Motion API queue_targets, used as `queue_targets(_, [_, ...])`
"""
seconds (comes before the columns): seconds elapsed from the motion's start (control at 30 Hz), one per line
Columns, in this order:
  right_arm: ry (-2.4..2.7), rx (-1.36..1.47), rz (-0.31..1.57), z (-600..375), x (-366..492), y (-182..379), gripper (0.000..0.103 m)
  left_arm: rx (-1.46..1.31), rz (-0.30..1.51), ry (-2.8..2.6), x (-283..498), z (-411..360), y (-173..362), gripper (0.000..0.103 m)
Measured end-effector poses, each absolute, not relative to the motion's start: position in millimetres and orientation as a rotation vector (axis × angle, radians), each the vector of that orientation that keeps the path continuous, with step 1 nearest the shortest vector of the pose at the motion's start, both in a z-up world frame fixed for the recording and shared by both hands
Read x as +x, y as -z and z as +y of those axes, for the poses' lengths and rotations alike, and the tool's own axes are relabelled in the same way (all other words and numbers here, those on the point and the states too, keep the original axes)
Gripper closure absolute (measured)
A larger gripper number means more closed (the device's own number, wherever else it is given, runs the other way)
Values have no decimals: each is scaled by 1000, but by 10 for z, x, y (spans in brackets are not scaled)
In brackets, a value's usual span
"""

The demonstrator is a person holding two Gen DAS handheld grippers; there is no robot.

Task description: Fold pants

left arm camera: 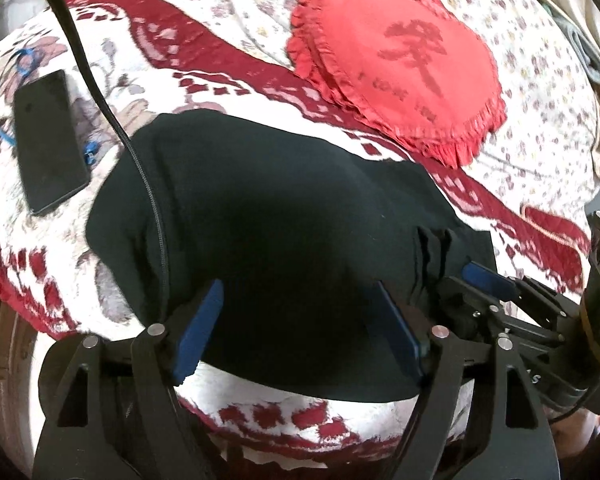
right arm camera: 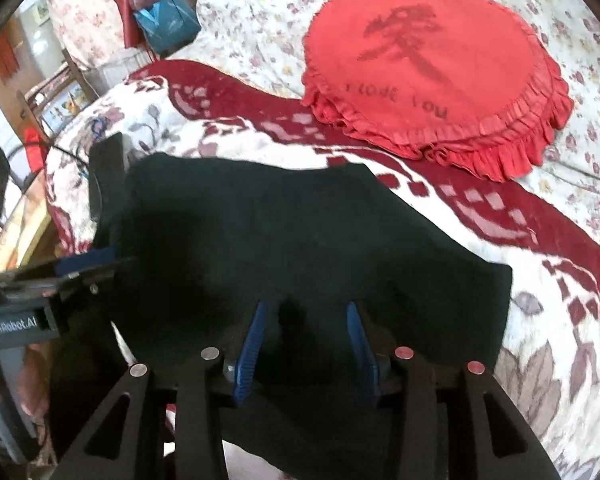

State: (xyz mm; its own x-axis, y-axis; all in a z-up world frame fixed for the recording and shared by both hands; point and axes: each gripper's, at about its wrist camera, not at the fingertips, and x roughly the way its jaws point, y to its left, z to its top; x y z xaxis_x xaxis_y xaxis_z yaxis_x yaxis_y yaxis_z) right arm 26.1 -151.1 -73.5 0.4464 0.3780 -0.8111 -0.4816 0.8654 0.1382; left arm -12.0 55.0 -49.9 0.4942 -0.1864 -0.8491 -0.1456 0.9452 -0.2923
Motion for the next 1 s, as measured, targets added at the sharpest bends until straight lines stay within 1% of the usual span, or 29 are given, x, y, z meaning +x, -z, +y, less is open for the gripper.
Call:
queue_targets(0.37, [-603, -133, 960, -1151, 361, 636, 60, -400, 1060, -30, -196, 858, 495, 25])
queue_targets(0.43, [-618, -147, 949, -1053, 384, 600, 57, -420, 1057, -39, -235, 942, 501, 25])
queue_targets(0.67, [-682, -143, 933, -716, 547, 542, 54, -535, 1058, -107, -393, 1325, 620, 25])
queue_targets(0.77, [-715, -139, 917, -520, 651, 501, 48, -586, 1049, -135, -445, 1467, 669, 25])
queue_targets(0.83, [-754, -147, 912, -351, 725, 484, 39, -610, 1047, -143, -459, 1517, 699, 25])
queue_targets(1.0, [-836, -187, 925, 113, 885, 505, 37, -666, 1074, -131, -407, 1554, 835, 25])
